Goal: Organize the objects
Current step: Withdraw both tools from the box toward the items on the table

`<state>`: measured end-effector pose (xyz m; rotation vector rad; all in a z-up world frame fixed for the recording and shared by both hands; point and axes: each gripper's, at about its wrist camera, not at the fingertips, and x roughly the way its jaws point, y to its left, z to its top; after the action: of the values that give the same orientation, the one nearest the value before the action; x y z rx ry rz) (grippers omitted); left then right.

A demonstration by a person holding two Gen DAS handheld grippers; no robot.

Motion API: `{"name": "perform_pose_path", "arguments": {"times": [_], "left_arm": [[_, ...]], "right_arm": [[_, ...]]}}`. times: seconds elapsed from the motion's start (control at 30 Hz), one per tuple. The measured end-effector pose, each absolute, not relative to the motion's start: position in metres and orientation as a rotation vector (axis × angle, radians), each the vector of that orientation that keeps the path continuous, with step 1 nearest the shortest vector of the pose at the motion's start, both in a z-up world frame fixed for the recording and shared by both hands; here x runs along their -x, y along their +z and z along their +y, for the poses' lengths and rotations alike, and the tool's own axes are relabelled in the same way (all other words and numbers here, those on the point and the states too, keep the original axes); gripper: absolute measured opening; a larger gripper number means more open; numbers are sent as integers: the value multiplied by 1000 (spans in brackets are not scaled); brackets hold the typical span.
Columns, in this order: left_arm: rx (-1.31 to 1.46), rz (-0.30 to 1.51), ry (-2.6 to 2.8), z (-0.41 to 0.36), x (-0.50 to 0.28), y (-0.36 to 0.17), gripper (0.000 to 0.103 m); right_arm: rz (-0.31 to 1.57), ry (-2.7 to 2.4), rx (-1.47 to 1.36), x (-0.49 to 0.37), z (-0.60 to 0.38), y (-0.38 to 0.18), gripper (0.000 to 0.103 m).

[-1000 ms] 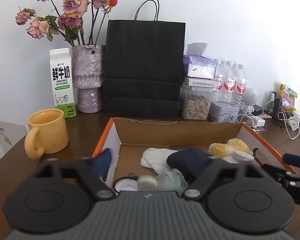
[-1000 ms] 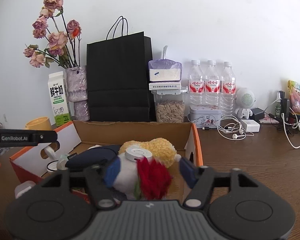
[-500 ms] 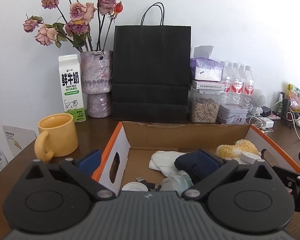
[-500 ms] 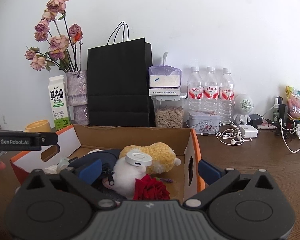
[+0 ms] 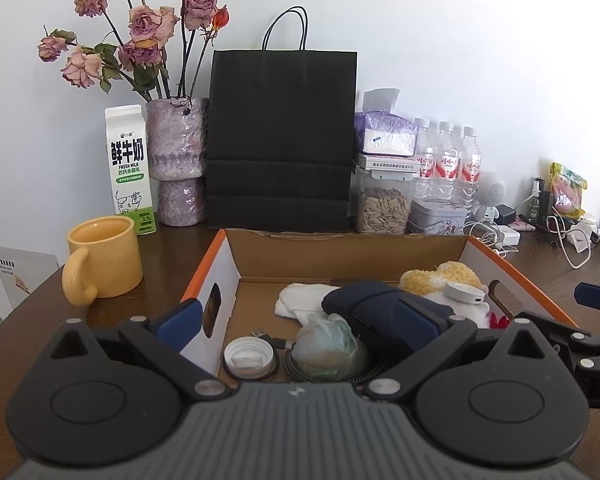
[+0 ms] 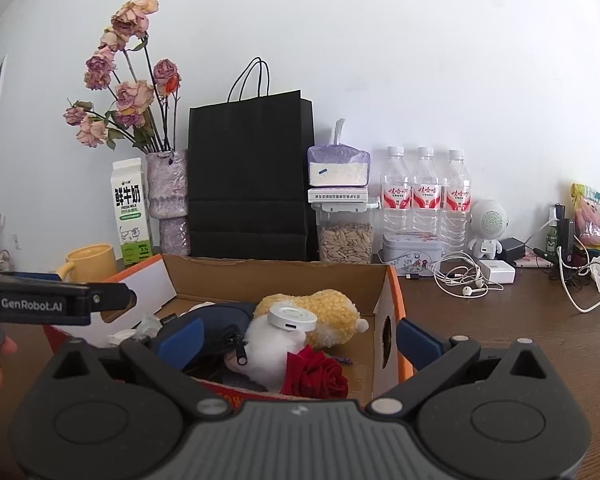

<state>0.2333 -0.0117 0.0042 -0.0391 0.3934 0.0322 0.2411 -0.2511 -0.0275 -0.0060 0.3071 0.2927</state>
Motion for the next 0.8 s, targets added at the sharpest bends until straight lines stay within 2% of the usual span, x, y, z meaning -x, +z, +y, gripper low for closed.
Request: {"name": "perform_pose_path", "arguments": {"times": [0.47, 0.8], "left_arm": [[31, 481, -32, -16, -192, -9, 103], [37, 527, -15, -7, -170, -14, 103]], "right_arm": [[372, 316, 51, -197, -255, -42, 103], [511, 438, 88, -185, -240, -55, 103]]}}
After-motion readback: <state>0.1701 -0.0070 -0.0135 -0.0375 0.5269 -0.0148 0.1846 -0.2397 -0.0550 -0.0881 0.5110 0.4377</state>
